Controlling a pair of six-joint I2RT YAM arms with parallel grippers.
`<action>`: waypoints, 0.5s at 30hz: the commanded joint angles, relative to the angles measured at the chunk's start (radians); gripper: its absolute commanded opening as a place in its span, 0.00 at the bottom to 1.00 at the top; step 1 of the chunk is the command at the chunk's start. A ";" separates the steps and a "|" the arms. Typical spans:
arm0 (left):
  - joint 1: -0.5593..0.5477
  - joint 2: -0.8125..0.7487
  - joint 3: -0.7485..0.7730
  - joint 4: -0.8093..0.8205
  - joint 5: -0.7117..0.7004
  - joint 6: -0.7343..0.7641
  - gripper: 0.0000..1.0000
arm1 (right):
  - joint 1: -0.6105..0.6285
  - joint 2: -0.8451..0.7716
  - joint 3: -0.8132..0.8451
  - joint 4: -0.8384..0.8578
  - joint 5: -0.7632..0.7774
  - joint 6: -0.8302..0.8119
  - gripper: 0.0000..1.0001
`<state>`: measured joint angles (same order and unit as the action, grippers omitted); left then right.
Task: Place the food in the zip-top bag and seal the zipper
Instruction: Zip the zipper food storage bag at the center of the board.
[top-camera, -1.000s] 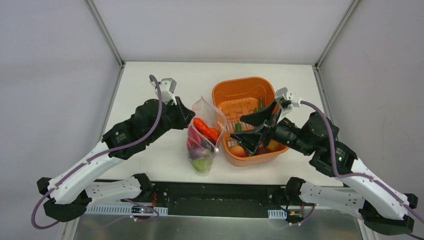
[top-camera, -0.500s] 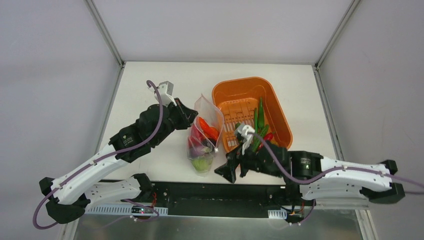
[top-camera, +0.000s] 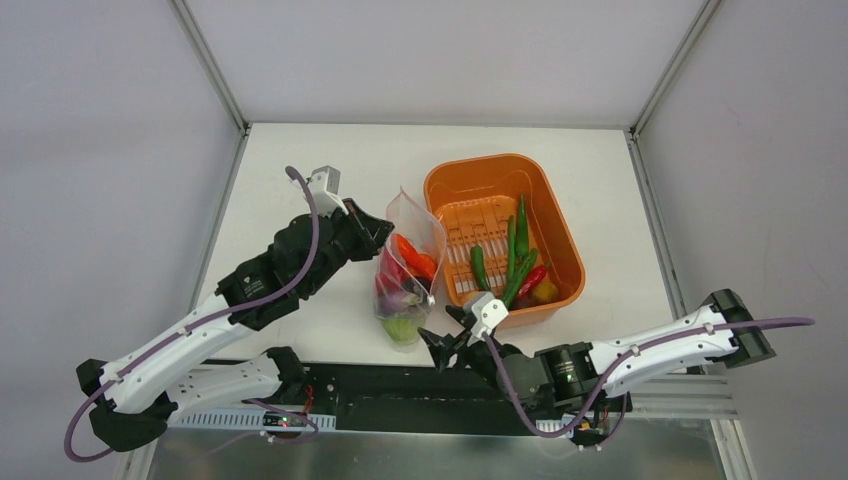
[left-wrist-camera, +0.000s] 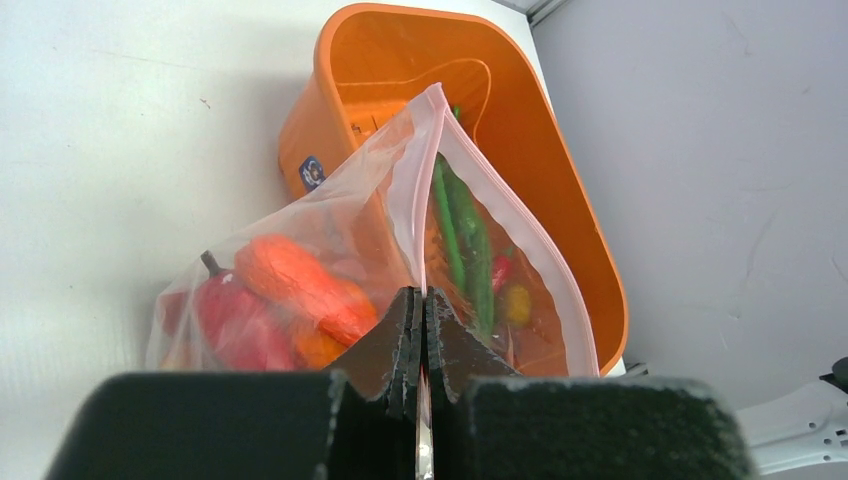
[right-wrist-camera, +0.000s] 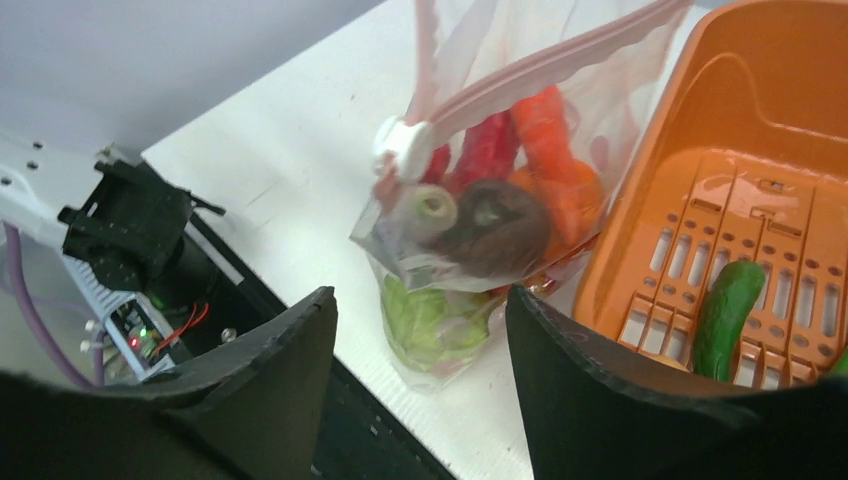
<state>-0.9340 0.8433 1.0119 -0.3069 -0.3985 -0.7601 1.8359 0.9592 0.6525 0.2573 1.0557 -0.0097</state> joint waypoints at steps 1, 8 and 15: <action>0.008 -0.029 -0.020 0.057 0.018 -0.022 0.00 | -0.034 -0.068 -0.024 0.229 0.025 -0.071 0.64; 0.009 -0.040 -0.016 0.058 0.002 0.006 0.00 | -0.104 -0.026 -0.041 0.298 -0.065 -0.019 0.59; 0.008 -0.048 0.007 0.041 0.009 0.006 0.00 | -0.121 0.080 -0.066 0.488 -0.069 -0.133 0.56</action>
<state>-0.9340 0.8146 0.9871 -0.2848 -0.3836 -0.7662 1.7203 1.0058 0.6102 0.5632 1.0031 -0.0719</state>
